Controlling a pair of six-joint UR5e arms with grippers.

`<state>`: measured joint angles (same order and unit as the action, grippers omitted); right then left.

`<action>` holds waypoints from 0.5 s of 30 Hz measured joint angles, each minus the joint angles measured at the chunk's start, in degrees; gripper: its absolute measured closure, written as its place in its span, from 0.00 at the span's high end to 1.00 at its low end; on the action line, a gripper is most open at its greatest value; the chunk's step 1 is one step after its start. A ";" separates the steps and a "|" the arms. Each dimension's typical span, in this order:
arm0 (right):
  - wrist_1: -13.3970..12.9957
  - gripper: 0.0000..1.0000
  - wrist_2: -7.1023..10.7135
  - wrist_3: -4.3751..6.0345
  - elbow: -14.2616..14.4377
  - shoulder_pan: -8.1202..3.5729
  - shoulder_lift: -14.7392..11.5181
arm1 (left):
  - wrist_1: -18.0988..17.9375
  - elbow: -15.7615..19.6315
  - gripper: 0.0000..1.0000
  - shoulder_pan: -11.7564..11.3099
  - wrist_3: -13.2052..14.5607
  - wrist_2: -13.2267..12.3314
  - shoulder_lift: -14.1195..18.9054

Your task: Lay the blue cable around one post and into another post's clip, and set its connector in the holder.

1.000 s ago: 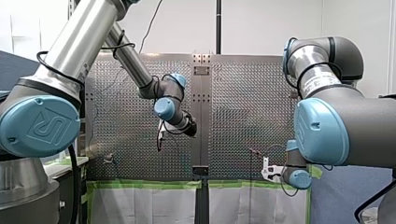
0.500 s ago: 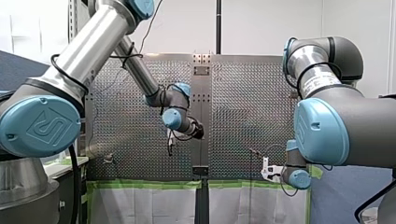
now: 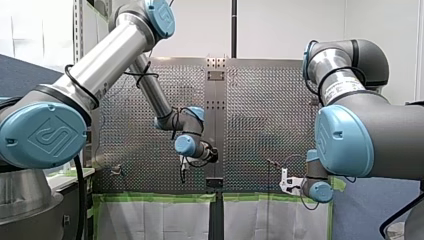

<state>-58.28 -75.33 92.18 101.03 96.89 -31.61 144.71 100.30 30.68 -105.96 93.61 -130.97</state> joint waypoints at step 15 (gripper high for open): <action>-0.02 0.00 0.09 0.09 -0.15 0.22 -0.01 | -7.30 -0.99 0.99 -0.01 4.04 3.78 -7.31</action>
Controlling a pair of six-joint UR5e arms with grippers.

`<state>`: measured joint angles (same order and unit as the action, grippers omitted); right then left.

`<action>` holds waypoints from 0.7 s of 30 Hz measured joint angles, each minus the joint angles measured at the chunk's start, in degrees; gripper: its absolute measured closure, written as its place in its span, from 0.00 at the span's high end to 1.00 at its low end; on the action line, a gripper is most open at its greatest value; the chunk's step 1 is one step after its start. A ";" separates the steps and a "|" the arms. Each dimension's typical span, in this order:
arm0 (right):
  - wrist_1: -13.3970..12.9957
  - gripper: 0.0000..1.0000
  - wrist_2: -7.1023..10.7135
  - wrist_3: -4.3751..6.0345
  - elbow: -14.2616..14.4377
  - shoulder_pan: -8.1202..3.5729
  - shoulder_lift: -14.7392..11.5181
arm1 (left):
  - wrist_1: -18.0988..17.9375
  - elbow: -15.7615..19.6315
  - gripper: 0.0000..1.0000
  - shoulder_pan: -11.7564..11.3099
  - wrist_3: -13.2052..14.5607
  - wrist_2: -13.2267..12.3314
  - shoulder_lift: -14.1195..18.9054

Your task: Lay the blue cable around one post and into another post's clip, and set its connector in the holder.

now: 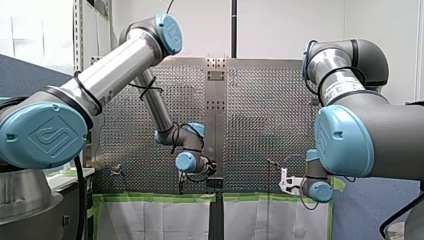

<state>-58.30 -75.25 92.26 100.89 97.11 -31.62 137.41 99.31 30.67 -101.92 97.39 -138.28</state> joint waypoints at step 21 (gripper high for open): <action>-0.16 0.00 -0.08 0.12 -0.02 0.35 0.01 | -6.91 -3.82 0.99 0.62 5.09 1.13 -11.14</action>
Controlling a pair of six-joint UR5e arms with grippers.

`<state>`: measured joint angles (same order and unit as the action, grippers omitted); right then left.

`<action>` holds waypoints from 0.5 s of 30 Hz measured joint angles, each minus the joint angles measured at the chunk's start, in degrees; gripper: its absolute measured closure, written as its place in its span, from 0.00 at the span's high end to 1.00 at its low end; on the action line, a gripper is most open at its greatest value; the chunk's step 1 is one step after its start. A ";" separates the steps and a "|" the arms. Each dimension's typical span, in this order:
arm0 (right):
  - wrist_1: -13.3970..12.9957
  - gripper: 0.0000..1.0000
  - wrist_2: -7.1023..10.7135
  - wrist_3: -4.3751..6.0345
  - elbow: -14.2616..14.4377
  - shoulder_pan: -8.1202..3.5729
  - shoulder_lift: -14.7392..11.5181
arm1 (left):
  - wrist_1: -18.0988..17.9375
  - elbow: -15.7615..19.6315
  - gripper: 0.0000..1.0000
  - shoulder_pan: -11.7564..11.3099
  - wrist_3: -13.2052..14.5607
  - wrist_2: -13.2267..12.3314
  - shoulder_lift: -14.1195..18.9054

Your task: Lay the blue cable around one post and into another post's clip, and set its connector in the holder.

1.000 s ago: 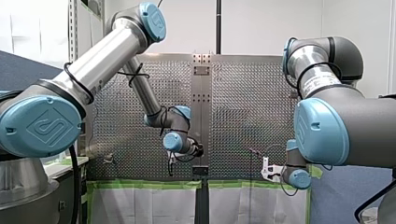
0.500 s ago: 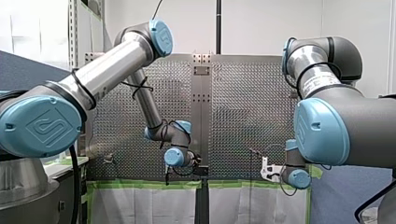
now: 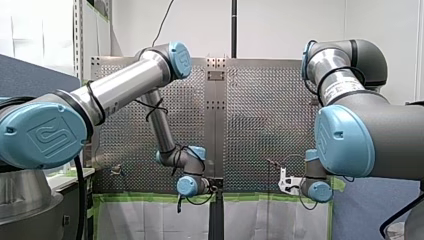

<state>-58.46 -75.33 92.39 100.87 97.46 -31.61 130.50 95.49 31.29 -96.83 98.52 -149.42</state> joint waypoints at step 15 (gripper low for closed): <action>-0.08 0.00 -0.09 0.17 0.00 0.05 0.00 | 7.04 -7.21 0.99 1.61 1.03 0.25 -5.68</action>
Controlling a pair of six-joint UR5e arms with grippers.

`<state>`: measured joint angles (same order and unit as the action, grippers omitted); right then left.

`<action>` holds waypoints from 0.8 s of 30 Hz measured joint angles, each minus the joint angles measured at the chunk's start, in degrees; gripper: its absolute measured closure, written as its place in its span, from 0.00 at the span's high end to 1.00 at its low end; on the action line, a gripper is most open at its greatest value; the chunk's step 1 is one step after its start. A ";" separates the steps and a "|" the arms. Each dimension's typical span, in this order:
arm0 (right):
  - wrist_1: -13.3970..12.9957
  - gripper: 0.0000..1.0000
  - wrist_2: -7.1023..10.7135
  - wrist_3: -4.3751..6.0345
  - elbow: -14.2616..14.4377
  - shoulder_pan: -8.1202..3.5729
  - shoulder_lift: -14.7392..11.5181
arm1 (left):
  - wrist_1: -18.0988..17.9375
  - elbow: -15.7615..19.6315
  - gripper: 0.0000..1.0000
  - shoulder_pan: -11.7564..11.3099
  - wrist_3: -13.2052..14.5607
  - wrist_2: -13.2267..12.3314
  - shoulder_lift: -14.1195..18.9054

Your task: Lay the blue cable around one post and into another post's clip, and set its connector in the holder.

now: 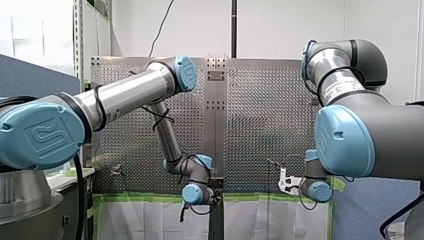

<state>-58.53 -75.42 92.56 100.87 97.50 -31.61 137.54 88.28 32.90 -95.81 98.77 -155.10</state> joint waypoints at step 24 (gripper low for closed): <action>-0.01 0.00 0.02 0.01 0.00 0.12 0.00 | 5.83 -4.83 0.99 0.51 0.94 6.88 0.75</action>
<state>-58.54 -75.40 92.57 100.86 97.63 -31.61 143.37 83.45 33.41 -94.87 105.65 -154.36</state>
